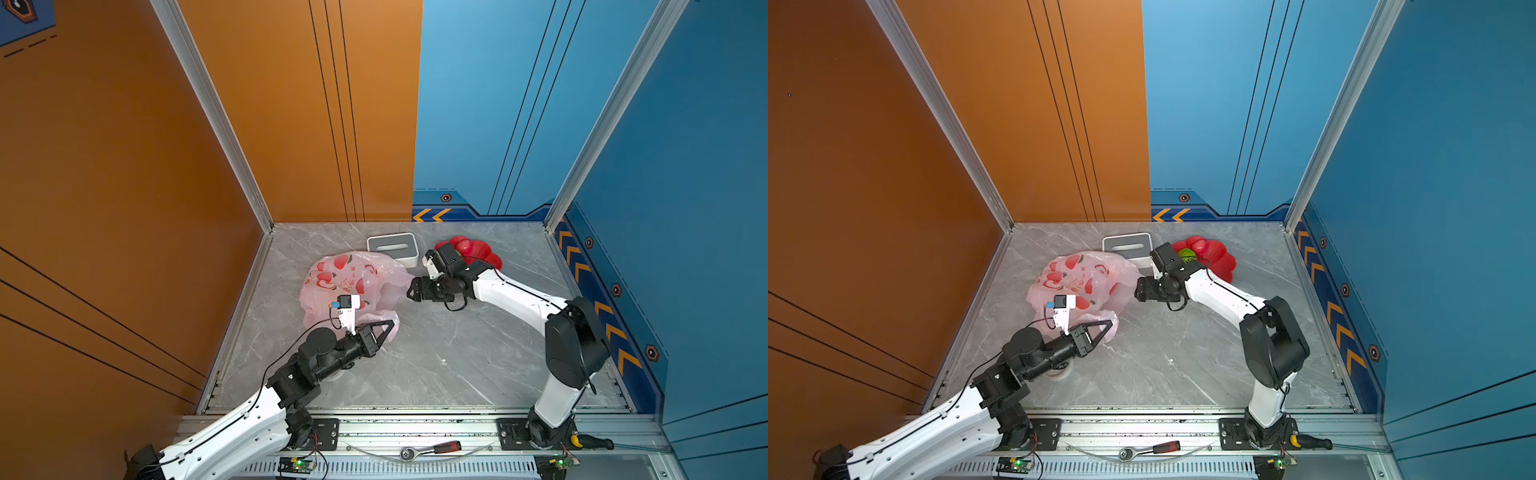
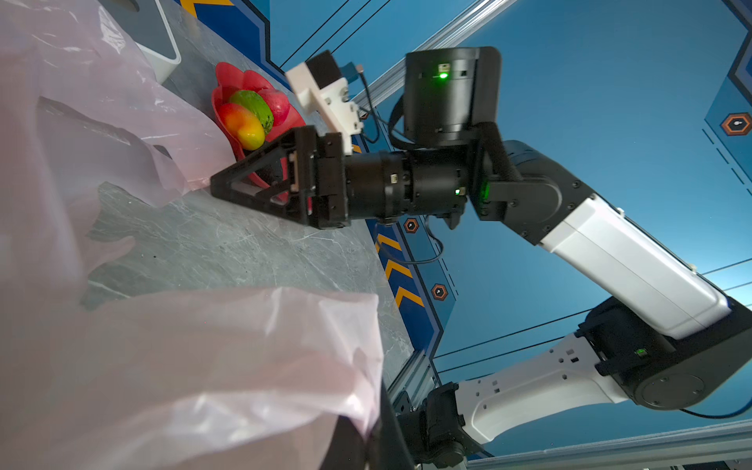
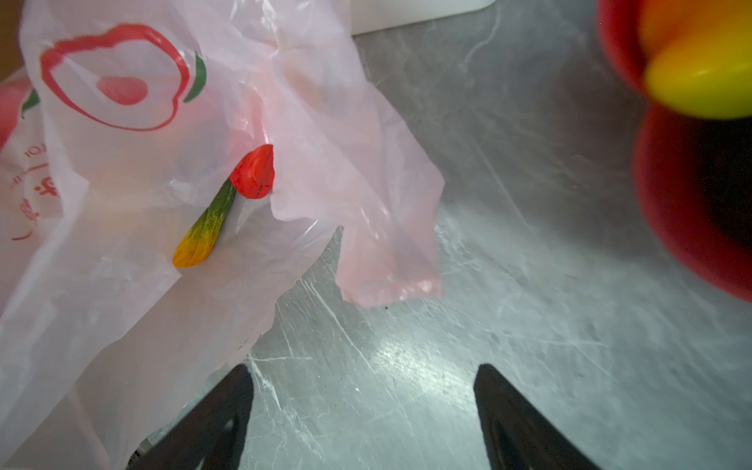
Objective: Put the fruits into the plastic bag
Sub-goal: 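Withdraw the empty right gripper from the bag back over the bowl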
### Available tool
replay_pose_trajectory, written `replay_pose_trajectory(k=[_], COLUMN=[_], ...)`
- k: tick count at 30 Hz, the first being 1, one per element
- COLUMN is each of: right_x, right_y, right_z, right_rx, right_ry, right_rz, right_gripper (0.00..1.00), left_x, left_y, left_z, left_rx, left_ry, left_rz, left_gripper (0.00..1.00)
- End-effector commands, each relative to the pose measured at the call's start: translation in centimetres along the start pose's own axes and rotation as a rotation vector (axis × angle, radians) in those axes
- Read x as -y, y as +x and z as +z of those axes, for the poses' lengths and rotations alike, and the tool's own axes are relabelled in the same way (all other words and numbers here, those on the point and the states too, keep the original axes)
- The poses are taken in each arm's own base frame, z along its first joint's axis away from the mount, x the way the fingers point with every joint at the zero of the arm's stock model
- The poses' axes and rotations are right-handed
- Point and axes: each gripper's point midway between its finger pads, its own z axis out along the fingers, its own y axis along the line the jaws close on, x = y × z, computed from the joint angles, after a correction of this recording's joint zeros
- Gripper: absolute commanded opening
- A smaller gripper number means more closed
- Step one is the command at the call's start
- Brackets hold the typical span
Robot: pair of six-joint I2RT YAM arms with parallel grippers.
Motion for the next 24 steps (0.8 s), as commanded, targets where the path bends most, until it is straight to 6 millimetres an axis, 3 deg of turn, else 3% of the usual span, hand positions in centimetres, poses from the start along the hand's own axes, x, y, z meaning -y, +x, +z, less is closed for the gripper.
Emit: replay_pose_trajectory(k=[1, 2, 6, 11, 17, 24], right_x=[3.1, 3.6, 5.6, 7.9, 9.7, 10.3], right_y=[-0.5, -1.2, -3.3, -5.3, -7.2, -9.5], right_z=[-3.8, -5.1, -9.6, -12.6, -11.5, -6.8], right_rx=[0.066, 0.104, 0.214, 0.256, 0.206, 0.121], right_ry=[0.161, 0.181, 0.215, 0.202, 0.151, 0.089], right_rz=[-0.046, -0.045, 0.002, 0.077, 0.191, 0.306], right_gripper=[0.95, 1.0, 1.0, 1.0, 1.0, 0.96], left_x=[-0.2, -0.2, -0.2, -0.4, -0.4, -0.5], left_y=[-0.2, -0.2, -0.2, -0.1, -0.1, -0.1], left_z=[-0.2, -0.2, -0.2, -0.1, 0.1, -0.1], left_rx=[0.011, 0.01, 0.009, 0.008, 0.006, 0.013], left_ry=[-0.006, -0.007, -0.007, -0.012, -0.01, -0.01], left_rz=[0.007, 0.007, 0.008, 0.01, 0.007, 0.002], left_gripper=[0.0, 0.0, 0.0, 0.0, 0.0, 0.0])
